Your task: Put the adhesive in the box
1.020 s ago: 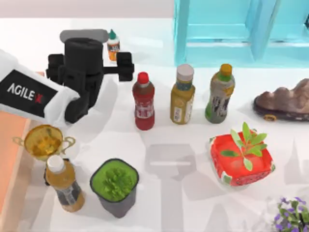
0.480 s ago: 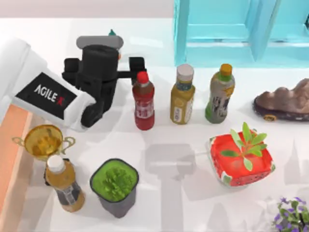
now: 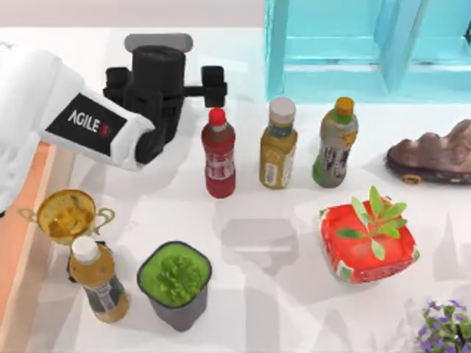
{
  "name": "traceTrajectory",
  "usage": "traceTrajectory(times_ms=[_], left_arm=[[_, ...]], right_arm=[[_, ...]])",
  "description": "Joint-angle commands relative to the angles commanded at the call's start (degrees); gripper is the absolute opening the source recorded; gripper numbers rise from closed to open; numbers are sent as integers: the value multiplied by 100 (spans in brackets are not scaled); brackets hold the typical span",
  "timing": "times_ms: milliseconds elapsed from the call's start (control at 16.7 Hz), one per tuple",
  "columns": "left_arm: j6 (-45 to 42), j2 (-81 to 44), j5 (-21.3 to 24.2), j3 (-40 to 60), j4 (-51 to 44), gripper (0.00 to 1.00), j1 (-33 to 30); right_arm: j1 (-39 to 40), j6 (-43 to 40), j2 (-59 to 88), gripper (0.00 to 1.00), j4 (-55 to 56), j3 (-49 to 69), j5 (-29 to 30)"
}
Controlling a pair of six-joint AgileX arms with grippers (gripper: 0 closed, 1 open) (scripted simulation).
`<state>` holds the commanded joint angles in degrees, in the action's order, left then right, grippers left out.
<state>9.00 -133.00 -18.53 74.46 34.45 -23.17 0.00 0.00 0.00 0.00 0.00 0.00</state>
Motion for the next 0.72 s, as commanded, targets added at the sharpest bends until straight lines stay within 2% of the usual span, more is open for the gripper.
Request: traceTrajectory(times_ms=[360,720], left_arm=[[-58,-1038,160,1276,-225,100,158],[-63,-1218,174,1484,-250,100,174]], right_arm=[[0,0,0,100,0,0,0],[0,0,0,100,0,0,0]])
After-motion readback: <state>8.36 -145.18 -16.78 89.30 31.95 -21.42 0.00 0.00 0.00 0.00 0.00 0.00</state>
